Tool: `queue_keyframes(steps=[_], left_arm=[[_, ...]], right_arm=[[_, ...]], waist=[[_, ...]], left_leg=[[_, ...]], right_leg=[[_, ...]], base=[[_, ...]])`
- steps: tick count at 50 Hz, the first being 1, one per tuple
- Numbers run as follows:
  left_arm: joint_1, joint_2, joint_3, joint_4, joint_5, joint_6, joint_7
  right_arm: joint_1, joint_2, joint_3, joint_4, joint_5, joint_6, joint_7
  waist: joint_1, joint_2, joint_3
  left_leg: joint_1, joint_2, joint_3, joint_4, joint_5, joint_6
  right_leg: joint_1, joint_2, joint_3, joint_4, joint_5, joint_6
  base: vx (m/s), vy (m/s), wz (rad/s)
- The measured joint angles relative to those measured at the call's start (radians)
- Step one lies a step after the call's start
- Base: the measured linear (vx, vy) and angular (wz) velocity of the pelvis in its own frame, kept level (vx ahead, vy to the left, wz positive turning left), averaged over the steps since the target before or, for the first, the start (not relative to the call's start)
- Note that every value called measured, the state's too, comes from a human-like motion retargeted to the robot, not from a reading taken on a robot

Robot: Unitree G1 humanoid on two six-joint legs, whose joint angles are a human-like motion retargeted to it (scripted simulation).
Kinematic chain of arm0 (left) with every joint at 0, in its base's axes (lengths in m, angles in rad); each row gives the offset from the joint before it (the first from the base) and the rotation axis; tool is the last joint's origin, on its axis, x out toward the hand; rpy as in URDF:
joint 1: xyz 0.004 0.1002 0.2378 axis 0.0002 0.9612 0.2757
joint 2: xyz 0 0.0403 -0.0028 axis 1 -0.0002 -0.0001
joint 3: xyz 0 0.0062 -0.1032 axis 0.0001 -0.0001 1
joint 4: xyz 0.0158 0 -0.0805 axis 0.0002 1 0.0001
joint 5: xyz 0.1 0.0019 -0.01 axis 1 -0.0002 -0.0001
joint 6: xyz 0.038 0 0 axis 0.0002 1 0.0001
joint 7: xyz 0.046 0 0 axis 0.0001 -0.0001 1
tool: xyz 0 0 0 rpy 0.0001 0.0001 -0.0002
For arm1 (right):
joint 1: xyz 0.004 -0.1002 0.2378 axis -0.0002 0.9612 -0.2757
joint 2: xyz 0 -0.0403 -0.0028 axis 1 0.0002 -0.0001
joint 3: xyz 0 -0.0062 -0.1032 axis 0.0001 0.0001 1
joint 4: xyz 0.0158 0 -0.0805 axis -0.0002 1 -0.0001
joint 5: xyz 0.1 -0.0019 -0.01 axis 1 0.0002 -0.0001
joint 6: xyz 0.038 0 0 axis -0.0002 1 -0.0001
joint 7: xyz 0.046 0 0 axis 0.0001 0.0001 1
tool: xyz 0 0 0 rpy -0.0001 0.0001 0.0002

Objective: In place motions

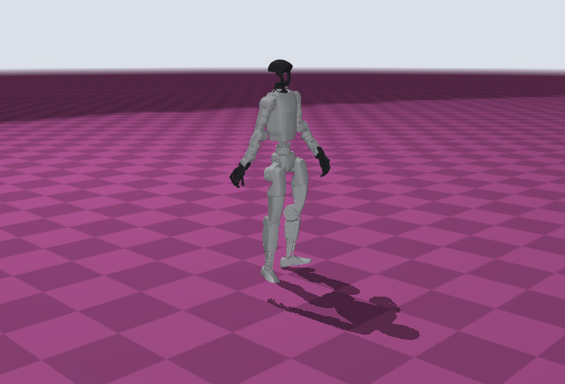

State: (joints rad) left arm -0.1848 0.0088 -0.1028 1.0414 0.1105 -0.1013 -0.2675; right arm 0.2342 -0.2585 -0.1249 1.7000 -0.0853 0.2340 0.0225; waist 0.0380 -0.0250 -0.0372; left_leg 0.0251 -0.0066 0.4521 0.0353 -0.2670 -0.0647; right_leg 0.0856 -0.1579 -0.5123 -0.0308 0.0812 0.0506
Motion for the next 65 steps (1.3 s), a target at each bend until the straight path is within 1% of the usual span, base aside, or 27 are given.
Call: queue_keyframes(steps=[3, 5, 6, 7, 8, 10, 11, 12, 15, 19, 22, 25, 28, 30, 33, 36, 38, 40, 43, 45, 48, 50, 52, 57, 60, 63, 65], left_arm=[[0.062, 0.025, 0.030, 0.220, 0.110, 0.021, 0.042], [0.100, 0.051, 0.060, 0.392, 0.173, 0.062, 0.080], [0.120, 0.064, 0.079, 0.484, 0.191, 0.093, 0.103], [0.145, 0.077, 0.102, 0.569, 0.205, 0.126, 0.124], [0.181, 0.088, 0.135, 0.636, 0.211, 0.162, 0.140], [0.301, 0.110, 0.186, 0.659, 0.208, 0.252, 0.123], [0.360, 0.118, 0.213, 0.659, 0.203, 0.266, 0.098], [0.417, 0.127, 0.241, 0.659, 0.202, 0.269, 0.075], [0.566, 0.145, 0.333, 0.647, 0.215, 0.215, 0.042], [0.669, 0.149, 0.405, 0.656, 0.175, 0.218, 0.096], [0.683, 0.147, 0.422, 0.659, 0.113, 0.245, 0.131], [0.625, 0.138, 0.414, 0.659, 0.078, 0.244, 0.129], [0.497, 0.126, 0.368, 0.653, 0.080, 0.229, 0.111], [0.396, 0.115, 0.318, 0.634, 0.087, 0.223, 0.102], [0.244, 0.094, 0.225, 0.577, 0.103, 0.217, 0.071], [0.122, 0.058, 0.146, 0.463, 0.127, 0.195, 0.011], [0.064, 0.034, 0.111, 0.359, 0.145, 0.164, -0.038], [0.026, 0.017, 0.076, 0.246, 0.149, 0.122, -0.079], [-0.001, 0.018, 0.030, 0.093, 0.155, 0.066, -0.106], [-0.002, 0.035, 0.008, 0.014, 0.173, 0.037, -0.096], [0.019, 0.073, -0.008, -0.029, 0.212, 0.007, -0.041], [0.038, 0.093, -0.009, -0.007, 0.238, 0.007, 0.002], [0.058, 0.104, 0.001, 0.064, 0.265, 0.025, 0.034], [0.108, 0.104, 0.066, 0.397, 0.297, 0.125, 0.056], [0.155, 0.106, 0.150, 0.613, 0.253, 0.172, 0.070], [0.273, 0.103, 0.251, 0.659, 0.147, 0.199, 0.099], [0.357, 0.094, 0.325, 0.651, 0.099, 0.186, 0.120]], right_arm=[[-0.119, 0.046, 0.098, 0.000, -0.037, -0.063, 0.032], [-0.194, 0.080, 0.178, -0.046, -0.066, -0.085, 0.059], [-0.230, 0.097, 0.220, -0.086, -0.085, -0.089, 0.079], [-0.266, 0.115, 0.263, -0.127, -0.107, -0.094, 0.097], [-0.303, 0.132, 0.309, -0.170, -0.132, -0.101, 0.112], [-0.377, 0.164, 0.385, -0.261, -0.182, -0.119, 0.136], [-0.409, 0.178, 0.421, -0.310, -0.204, -0.128, 0.141], [-0.439, 0.190, 0.455, -0.359, -0.224, -0.137, 0.146], [-0.514, 0.207, 0.537, -0.502, -0.260, -0.171, 0.150], [-0.563, 0.196, 0.591, -0.651, -0.273, -0.233, 0.140], [-0.560, 0.180, 0.601, -0.708, -0.288, -0.274, 0.120], [-0.519, 0.157, 0.600, -0.710, -0.310, -0.293, 0.097], [-0.454, 0.133, 0.572, -0.630, -0.330, -0.284, 0.086], [-0.407, 0.127, 0.530, -0.520, -0.342, -0.269, 0.077], [-0.350, 0.123, 0.440, -0.273, -0.336, -0.211, 0.071], [-0.300, 0.106, 0.327, -0.037, -0.303, -0.109, 0.106], [-0.224, 0.080, 0.255, 0.000, -0.267, -0.021, 0.142], [-0.141, 0.058, 0.186, 0.000, -0.225, 0.020, 0.156], [-0.047, 0.038, 0.086, 0.000, -0.191, -0.029, 0.127], [-0.008, 0.028, 0.045, 0.000, -0.180, -0.070, 0.109], [0.013, 0.017, 0.030, 0.000, -0.181, -0.074, 0.083], [0.004, 0.014, 0.044, 0.000, -0.185, -0.052, 0.064], [-0.025, 0.019, 0.070, 0.000, -0.187, -0.035, 0.050], [-0.139, 0.063, 0.138, -0.020, -0.208, -0.054, 0.035], [-0.190, 0.098, 0.196, -0.120, -0.227, -0.073, 0.047], [-0.243, 0.124, 0.276, -0.235, -0.243, -0.101, 0.056], [-0.274, 0.135, 0.329, -0.307, -0.249, -0.125, 0.060]], waist=[[-0.001, 0.004, -0.010], [-0.005, 0.007, -0.014], [-0.061, 0.003, -0.012], [-0.082, 0.002, -0.012], [-0.033, 0.007, -0.016], [-0.037, 0.012, -0.014], [-0.039, 0.014, -0.015], [-0.041, 0.016, -0.015], [-0.046, 0.021, -0.015], [-0.048, 0.019, -0.017], [-0.054, 0.011, -0.020], [-0.060, 0.002, -0.025], [-0.053, -0.005, -0.026], [-0.045, -0.010, -0.025], [-0.034, -0.018, -0.027], [-0.022, -0.028, -0.025], [-0.015, -0.033, -0.019], [-0.012, -0.037, -0.018], [-0.010, -0.040, -0.021], [-0.009, -0.040, -0.022], [-0.011, -0.035, -0.028], [-0.014, -0.030, -0.031], [-0.017, -0.023, -0.032], [-0.021, -0.012, -0.038], [-0.025, -0.007, -0.040], [-0.032, 0.002, -0.037], [-0.032, 0.010, -0.036]], left_leg=[[0.005, 0.003, 0.003, -0.003, 0.001, 0.000], [0.011, 0.006, 0.010, -0.006, 0.002, -0.001], [0.008, -0.006, -0.036, -0.006, 0.009, 0.005], [0.010, -0.009, -0.046, -0.008, 0.011, 0.006], [0.021, 0.006, 0.017, -0.013, 0.005, -0.001], [0.027, 0.015, 0.036, -0.017, 0.006, -0.005], [0.030, 0.018, 0.048, -0.019, 0.006, -0.007], [0.033, 0.021, 0.058, -0.021, 0.007, -0.009], [0.039, 0.029, 0.082, -0.025, 0.009, -0.014], [0.038, 0.037, 0.093, -0.025, 0.011, -0.017], [0.032, 0.038, 0.088, -0.023, 0.013, -0.017], [0.020, 0.038, 0.079, -0.018, 0.014, -0.016], [0.007, 0.036, 0.063, -0.011, 0.013, -0.014], [0.000, 0.032, 0.048, -0.006, 0.011, -0.011], [-0.014, 0.025, 0.017, 0.001, 0.010, -0.004], [-0.029, 0.018, -0.016, 0.009, 0.009, 0.002], [-0.039, 0.013, -0.035, 0.012, 0.009, 0.005], [-0.048, 0.009, -0.051, 0.015, 0.010, 0.008], [-0.058, 0.004, -0.067, 0.016, 0.010, 0.010], [-0.058, 0.001, -0.070, 0.015, 0.011, 0.011], [-0.052, 0.001, -0.064, 0.011, 0.011, 0.011], [-0.046, 0.003, -0.055, 0.010, 0.010, 0.010], [-0.038, 0.005, -0.044, 0.007, 0.009, 0.009], [-0.017, 0.008, -0.019, -0.002, 0.006, 0.006], [-0.006, 0.010, -0.004, -0.008, 0.005, 0.005], [0.004, 0.014, 0.013, -0.013, 0.004, 0.002], [0.009, 0.018, 0.024, -0.017, 0.002, 0.000]], right_leg=[[-0.005, 0.004, 0.012, 0.004, -0.002, -0.002], [-0.010, 0.008, 0.021, 0.006, -0.003, -0.004], [0.009, 0.015, -0.027, -0.014, 0.001, -0.011], [0.014, 0.020, -0.036, -0.020, 0.001, -0.015], [-0.009, 0.022, 0.032, -0.001, -0.006, -0.013], [-0.023, 0.025, 0.057, 0.006, -0.005, -0.013], [-0.031, 0.030, 0.072, 0.008, -0.005, -0.017], [-0.038, 0.034, 0.086, 0.011, -0.005, -0.020], [-0.056, 0.044, 0.116, 0.016, -0.004, -0.024], [-0.067, 0.050, 0.132, 0.018, -0.006, -0.026], [-0.067, 0.049, 0.125, 0.018, -0.008, -0.024], [-0.063, 0.043, 0.109, 0.015, -0.011, -0.020], [-0.054, 0.035, 0.083, 0.011, -0.012, -0.014], [-0.042, 0.029, 0.059, 0.006, -0.013, -0.010], [-0.022, 0.021, 0.019, -0.001, -0.014, -0.001], [-0.001, 0.013, -0.020, -0.009, -0.016, 0.009], [0.010, 0.009, -0.041, -0.013, -0.017, 0.015], [0.018, 0.006, -0.061, -0.016, -0.018, 0.021], [0.025, 0.003, -0.078, -0.020, -0.019, 0.028], [0.029, 0.002, -0.084, -0.022, -0.019, 0.030], [0.031, 0.003, -0.078, -0.021, -0.018, 0.030], [0.030, 0.005, -0.069, -0.020, -0.018, 0.029], [0.028, 0.008, -0.058, -0.020, -0.016, 0.027], [0.020, 0.014, -0.028, -0.014, -0.015, 0.021], [0.012, 0.019, -0.008, -0.010, -0.015, 0.016], [0.000, 0.024, 0.018, -0.004, -0.014, 0.012], [-0.010, 0.028, 0.034, 0.000, -0.013, 0.009]], base=[[0.00, 0.00, 0.00], [0.00, -0.03, 0.34], [0.01, -0.06, 0.91], [0.01, -0.06, -0.09], [0.01, -0.06, -1.23], [0.02, -0.07, -0.98], [0.03, -0.05, -0.41], [0.02, -0.02, -0.57], [0.01, 0.01, -0.46], [-0.01, 0.00, -0.13], [0.00, -0.01, 0.07], [-0.01, -0.01, 0.26], [-0.02, 0.03, 0.34], [-0.02, 0.04, 0.48], [-0.01, 0.04, 0.61], [0.00, 0.06, 0.64], [0.02, 0.04, 0.58], [0.04, 0.03, 0.50], [0.04, -0.01, 0.31], [0.00, 0.00, 0.00], [0.01, 0.00, -0.07], [0.02, 0.02, -0.29], [0.00, 0.02, -0.35], [0.02, 0.01, -0.33], [0.02, -0.01, -0.32], [0.01, 0.00, -0.37], [0.00, 0.03, -0.36]])
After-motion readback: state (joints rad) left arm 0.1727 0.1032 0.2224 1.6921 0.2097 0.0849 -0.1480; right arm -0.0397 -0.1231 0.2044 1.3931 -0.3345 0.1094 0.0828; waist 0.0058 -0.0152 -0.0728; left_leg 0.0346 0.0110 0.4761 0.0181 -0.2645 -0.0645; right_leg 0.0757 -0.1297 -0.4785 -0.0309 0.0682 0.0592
